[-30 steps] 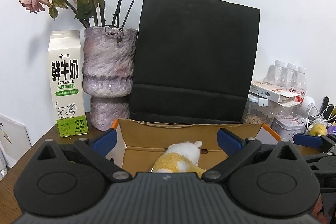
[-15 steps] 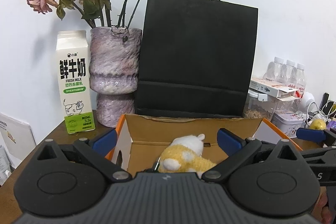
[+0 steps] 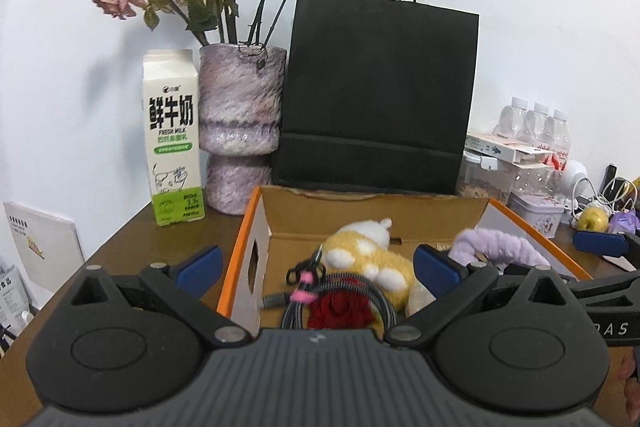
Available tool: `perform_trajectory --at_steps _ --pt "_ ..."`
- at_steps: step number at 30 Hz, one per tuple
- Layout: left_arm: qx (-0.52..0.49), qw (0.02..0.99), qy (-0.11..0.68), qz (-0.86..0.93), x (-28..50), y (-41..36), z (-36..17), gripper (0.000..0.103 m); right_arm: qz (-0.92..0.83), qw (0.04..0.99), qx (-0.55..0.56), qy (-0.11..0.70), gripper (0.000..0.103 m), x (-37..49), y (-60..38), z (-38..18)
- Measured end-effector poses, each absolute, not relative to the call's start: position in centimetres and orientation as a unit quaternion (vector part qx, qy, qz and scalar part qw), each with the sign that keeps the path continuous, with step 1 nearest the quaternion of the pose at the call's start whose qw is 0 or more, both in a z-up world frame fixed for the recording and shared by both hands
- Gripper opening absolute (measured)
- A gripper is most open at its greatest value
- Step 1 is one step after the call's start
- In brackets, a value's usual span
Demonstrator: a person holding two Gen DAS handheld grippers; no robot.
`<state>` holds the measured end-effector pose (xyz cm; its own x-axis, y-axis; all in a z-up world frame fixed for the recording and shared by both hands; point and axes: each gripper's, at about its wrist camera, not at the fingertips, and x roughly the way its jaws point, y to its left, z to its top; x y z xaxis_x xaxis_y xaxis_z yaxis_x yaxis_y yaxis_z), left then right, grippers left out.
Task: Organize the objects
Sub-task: 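Withdraw both tools from the box toward the lavender pouch and white cap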
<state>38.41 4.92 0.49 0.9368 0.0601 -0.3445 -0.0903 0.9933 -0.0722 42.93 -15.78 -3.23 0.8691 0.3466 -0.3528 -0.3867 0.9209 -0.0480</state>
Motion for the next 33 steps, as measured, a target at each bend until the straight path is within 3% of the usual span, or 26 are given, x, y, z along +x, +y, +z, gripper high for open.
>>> perform_trajectory --at_steps 33 --pt "-0.028 0.972 0.232 0.027 25.0 7.7 -2.7 0.103 0.213 0.945 -0.082 0.233 0.103 29.3 -14.8 -6.5"
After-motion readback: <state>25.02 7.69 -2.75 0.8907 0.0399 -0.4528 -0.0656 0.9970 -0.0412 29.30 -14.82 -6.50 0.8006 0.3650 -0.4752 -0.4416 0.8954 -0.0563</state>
